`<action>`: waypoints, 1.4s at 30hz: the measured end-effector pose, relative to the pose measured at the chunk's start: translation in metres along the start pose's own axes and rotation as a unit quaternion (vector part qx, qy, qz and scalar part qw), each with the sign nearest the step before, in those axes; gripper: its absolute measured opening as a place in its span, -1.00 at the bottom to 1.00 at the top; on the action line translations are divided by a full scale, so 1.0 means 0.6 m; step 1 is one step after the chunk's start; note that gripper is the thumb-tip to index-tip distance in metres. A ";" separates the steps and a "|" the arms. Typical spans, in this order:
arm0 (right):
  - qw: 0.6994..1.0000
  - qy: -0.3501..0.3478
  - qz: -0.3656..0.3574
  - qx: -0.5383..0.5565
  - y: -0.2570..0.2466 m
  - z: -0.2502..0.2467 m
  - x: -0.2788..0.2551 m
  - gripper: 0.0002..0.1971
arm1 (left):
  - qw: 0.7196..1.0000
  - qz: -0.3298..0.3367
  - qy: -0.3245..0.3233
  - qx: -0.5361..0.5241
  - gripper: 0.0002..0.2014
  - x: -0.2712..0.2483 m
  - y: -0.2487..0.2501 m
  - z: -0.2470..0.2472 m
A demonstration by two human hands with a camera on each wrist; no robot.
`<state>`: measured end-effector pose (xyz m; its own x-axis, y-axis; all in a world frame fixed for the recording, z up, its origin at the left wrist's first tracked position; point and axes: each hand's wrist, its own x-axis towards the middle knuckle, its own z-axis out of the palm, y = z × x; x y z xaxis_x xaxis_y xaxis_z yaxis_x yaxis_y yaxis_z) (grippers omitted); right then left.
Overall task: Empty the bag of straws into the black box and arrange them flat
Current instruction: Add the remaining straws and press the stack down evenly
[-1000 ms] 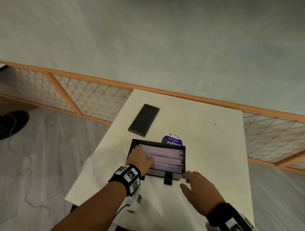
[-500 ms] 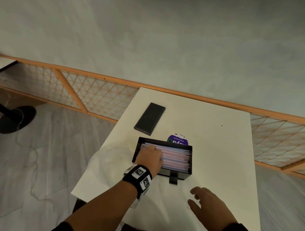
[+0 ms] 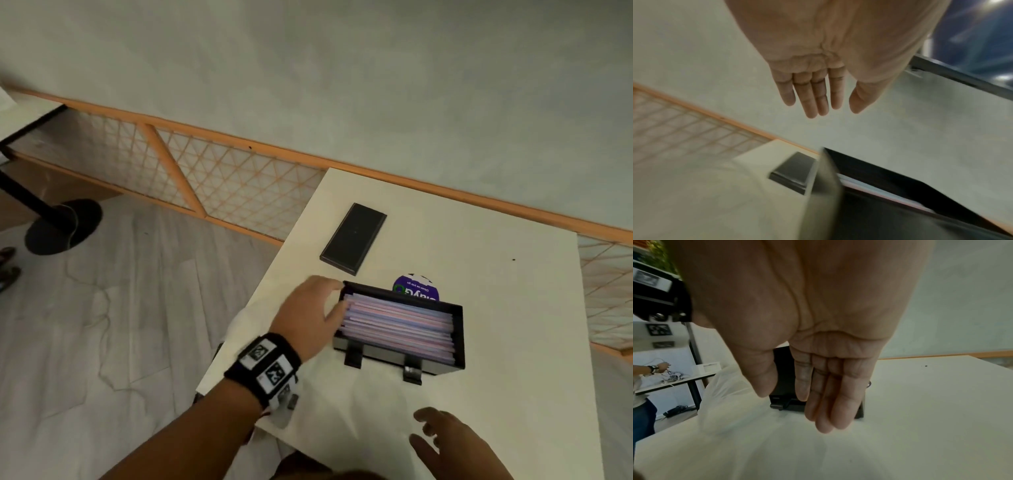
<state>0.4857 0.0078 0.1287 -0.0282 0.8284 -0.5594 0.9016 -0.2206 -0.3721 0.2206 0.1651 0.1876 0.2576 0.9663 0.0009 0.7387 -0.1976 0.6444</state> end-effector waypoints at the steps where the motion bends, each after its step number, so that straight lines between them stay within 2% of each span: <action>1: 1.000 -0.009 0.001 -0.003 -0.004 0.009 0.002 -0.62 | 0.999 -0.030 0.012 -0.004 -0.52 -0.012 -0.032 -0.024; 3: 1.000 -0.022 0.004 -0.007 -0.012 0.026 0.002 -0.56 | 0.996 -0.081 -0.024 -0.002 -0.17 -0.040 -0.102 -0.055; 5: 0.999 -0.036 0.008 -0.007 -0.021 0.039 0.001 -0.54 | 0.986 -0.115 -0.116 0.027 0.21 -0.067 -0.162 -0.061; 6: 0.999 -0.044 0.008 -0.006 -0.025 0.045 0.000 -0.53 | 0.978 -0.118 -0.162 0.064 0.33 -0.080 -0.188 -0.054; 8: 0.998 -0.059 0.016 -0.007 -0.034 0.052 -0.001 -0.54 | 0.953 -0.111 -0.239 0.149 0.43 -0.104 -0.238 -0.022; 10: 0.998 -0.062 0.026 0.000 -0.042 0.058 0.000 -0.53 | 0.930 -0.099 -0.293 0.201 0.43 -0.122 -0.274 0.018; 13: 0.997 -0.064 0.040 0.005 -0.052 0.063 0.005 -0.52 | 0.916 -0.097 -0.324 0.217 0.41 -0.138 -0.306 0.069; 16: 0.997 -0.069 0.047 0.000 -0.063 0.067 0.011 -0.51 | 0.920 -0.061 -0.304 0.239 0.23 -0.144 -0.318 0.097; 19: 0.996 -0.075 0.046 -0.010 -0.073 0.073 0.014 -0.50 | 0.938 -0.038 -0.270 0.215 -0.19 -0.133 -0.310 0.106; 21: 0.996 -0.075 0.037 -0.011 -0.080 0.075 0.017 -0.50 | 0.937 -0.018 -0.288 0.199 -0.49 -0.124 -0.295 0.095; 23: 0.997 -0.076 0.029 0.010 -0.090 0.068 0.019 -0.48 | 0.938 -0.006 -0.320 0.131 -0.60 -0.115 -0.278 0.076; 25: 0.992 -0.088 0.020 0.092 -0.105 0.048 0.019 -0.41 | 0.930 0.006 -0.357 0.089 -0.87 -0.106 -0.248 0.044; 26: 0.983 -0.097 0.014 0.154 -0.115 0.032 0.017 -0.34 | 0.931 0.021 -0.357 0.068 -0.90 -0.104 -0.230 0.028; 28: 0.952 -0.110 -0.004 0.286 -0.138 -0.003 0.013 -0.24 | 0.941 0.066 -0.332 0.011 -0.79 -0.099 -0.192 -0.007; 30: 0.913 -0.110 -0.039 0.392 -0.166 -0.042 0.008 -0.34 | 0.944 0.113 -0.305 -0.049 -0.75 -0.096 -0.147 -0.046; 31: 0.898 -0.108 -0.060 0.423 -0.180 -0.061 0.006 -0.36 | 0.942 0.133 -0.299 -0.077 -0.72 -0.093 -0.122 -0.063; 35: 0.835 -0.109 -0.132 0.523 -0.240 -0.117 0.005 -0.19 | 0.922 0.196 -0.278 -0.185 -0.67 -0.081 -0.028 -0.101; 37: 0.791 -0.099 -0.163 0.582 -0.265 -0.127 0.010 -0.29 | 0.909 0.193 -0.268 -0.253 -0.74 -0.073 0.008 -0.108; 39: 0.741 -0.075 -0.183 0.642 -0.287 -0.137 0.015 -0.51 | 0.904 0.158 -0.252 -0.308 -0.72 -0.065 0.031 -0.103; 41: 0.708 -0.057 -0.170 0.683 -0.299 -0.146 0.024 -0.77 | 0.931 0.123 -0.179 -0.293 -0.58 -0.065 0.045 -0.089; 42: 0.710 -0.042 -0.170 0.682 -0.301 -0.149 0.029 -0.82 | 0.947 0.116 -0.129 -0.271 -0.52 -0.070 0.050 -0.081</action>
<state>0.3611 0.1081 0.2522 -0.2216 0.9323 -0.2858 -0.4181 -0.3556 -0.8359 0.2019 0.1267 0.2442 0.5699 0.8203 0.0487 0.2339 -0.2187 0.9473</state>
